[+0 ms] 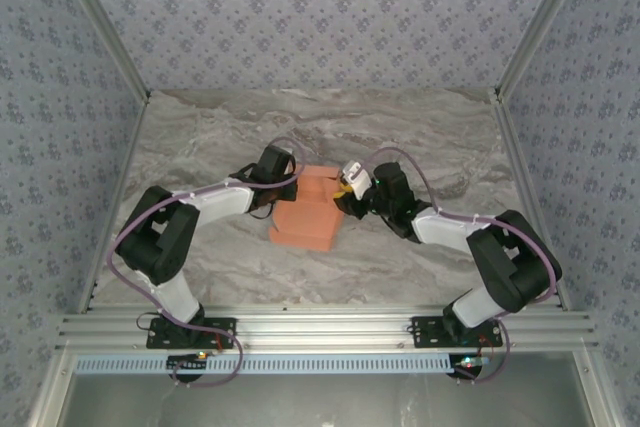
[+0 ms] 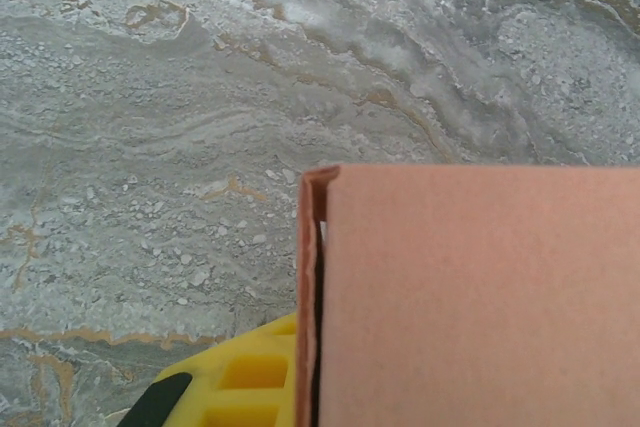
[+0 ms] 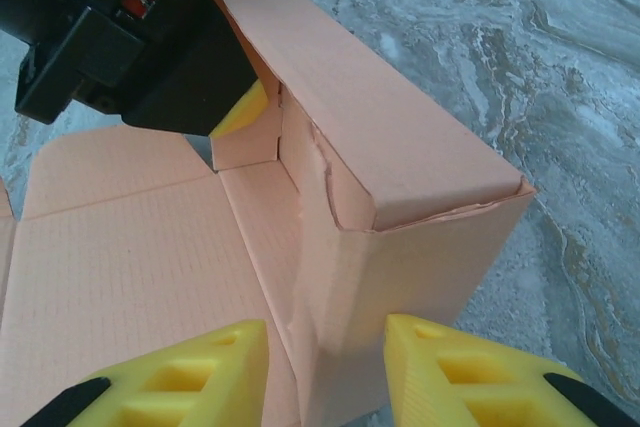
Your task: Fold the paper box
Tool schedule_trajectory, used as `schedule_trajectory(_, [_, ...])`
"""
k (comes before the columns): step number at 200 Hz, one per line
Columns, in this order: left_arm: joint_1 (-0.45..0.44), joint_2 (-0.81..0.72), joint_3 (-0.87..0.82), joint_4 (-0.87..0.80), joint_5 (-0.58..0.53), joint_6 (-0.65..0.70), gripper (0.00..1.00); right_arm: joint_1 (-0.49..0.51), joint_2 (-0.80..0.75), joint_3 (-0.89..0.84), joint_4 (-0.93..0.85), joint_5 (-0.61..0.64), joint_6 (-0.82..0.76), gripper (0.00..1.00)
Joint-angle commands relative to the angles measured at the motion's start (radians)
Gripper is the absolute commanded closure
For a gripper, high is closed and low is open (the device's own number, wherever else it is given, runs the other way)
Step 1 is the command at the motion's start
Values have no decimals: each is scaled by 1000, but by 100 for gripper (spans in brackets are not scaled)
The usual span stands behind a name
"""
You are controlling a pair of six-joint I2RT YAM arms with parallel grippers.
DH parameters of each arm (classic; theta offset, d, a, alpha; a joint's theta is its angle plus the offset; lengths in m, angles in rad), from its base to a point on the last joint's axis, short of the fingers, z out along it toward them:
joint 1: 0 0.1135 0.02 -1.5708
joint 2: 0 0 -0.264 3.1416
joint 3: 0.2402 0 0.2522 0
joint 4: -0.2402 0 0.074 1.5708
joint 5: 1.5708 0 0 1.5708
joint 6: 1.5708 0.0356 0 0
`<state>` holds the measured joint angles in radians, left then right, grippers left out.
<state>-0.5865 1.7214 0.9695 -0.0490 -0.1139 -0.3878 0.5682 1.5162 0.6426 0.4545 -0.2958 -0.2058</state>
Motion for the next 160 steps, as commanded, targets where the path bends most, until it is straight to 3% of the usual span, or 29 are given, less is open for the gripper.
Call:
schedule_trajectory(1, [-9,-9,31,-6,-16,-16,100,10,-2,25,-1,59,22,64])
schedule_trajectory(21, [-9,-17,28,-9,-17,-36,100,25,10,19,16,125,40,67])
schedule_trajectory(31, [-10,-18,25,-8,-22,-56,100,45,24,9,47,158,52,64])
schedule_trajectory(60, [-20,-16,0,15,-45,-125,100,105,77,-23,181,374,99,58])
schedule_trajectory(87, [-44,-17,-13,33,-62,-172,100,119,120,-26,267,523,140,59])
schedule_trajectory(160, [-114,5,-2,-3,-48,-334,96,131,146,59,242,648,125,74])
